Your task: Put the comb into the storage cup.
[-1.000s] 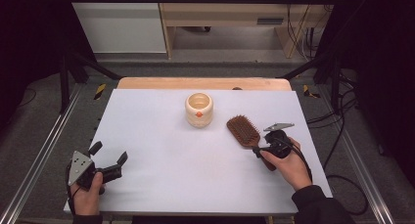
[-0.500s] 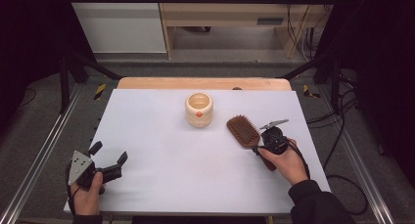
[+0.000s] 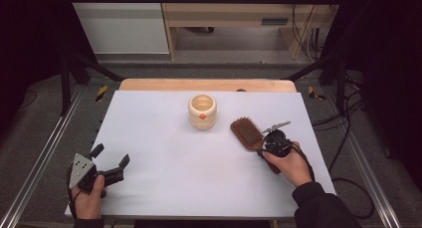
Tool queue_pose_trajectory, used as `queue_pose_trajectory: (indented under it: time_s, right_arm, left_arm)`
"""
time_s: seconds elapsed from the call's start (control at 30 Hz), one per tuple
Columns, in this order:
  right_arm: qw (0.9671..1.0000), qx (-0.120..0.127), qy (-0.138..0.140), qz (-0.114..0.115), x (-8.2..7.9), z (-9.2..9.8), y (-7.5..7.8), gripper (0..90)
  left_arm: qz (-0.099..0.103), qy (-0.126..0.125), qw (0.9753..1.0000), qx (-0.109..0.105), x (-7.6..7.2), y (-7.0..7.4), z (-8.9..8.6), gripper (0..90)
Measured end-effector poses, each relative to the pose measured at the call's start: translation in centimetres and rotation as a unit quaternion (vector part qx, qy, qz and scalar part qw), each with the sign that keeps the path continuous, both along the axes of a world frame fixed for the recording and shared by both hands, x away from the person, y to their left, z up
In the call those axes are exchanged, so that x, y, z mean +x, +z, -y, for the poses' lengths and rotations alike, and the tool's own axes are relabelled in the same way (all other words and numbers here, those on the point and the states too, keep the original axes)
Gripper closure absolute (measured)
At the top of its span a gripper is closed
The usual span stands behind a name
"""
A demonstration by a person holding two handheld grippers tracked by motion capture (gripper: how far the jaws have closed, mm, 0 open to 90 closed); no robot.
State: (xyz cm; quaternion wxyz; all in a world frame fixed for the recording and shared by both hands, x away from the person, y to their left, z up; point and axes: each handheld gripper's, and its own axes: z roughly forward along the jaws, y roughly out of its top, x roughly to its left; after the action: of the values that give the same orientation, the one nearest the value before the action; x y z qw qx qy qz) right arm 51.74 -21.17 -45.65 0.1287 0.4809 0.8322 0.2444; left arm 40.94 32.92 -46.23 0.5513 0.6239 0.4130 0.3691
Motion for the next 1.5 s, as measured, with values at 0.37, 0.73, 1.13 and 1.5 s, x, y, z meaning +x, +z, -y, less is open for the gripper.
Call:
queue_pose_trajectory:
  time_s: [0.37,0.73,1.13,1.5]
  right_arm:
    - [0.9999,-0.006,0.009,-0.009,0.11,-0.27,0.0,59.7]
    - [0.9997,-0.013,0.012,-0.014,0.23,-0.38,-0.03,61.8]
    - [0.9992,-0.025,0.016,-0.026,0.29,-0.61,-0.09,65.1]
    - [0.9983,-0.039,0.013,-0.042,0.78,-0.9,0.09,68.6]
  left_arm:
    - [0.0,-0.001,1.0,0.0,0.01,0.0,0.02,1.4]
    - [0.0,-0.001,1.0,0.0,0.0,0.01,0.03,1.4]
    - [0.0,-0.001,1.0,0.0,0.02,0.0,0.02,1.4]
    - [-0.001,-0.003,1.0,0.003,0.01,0.0,0.08,1.4]
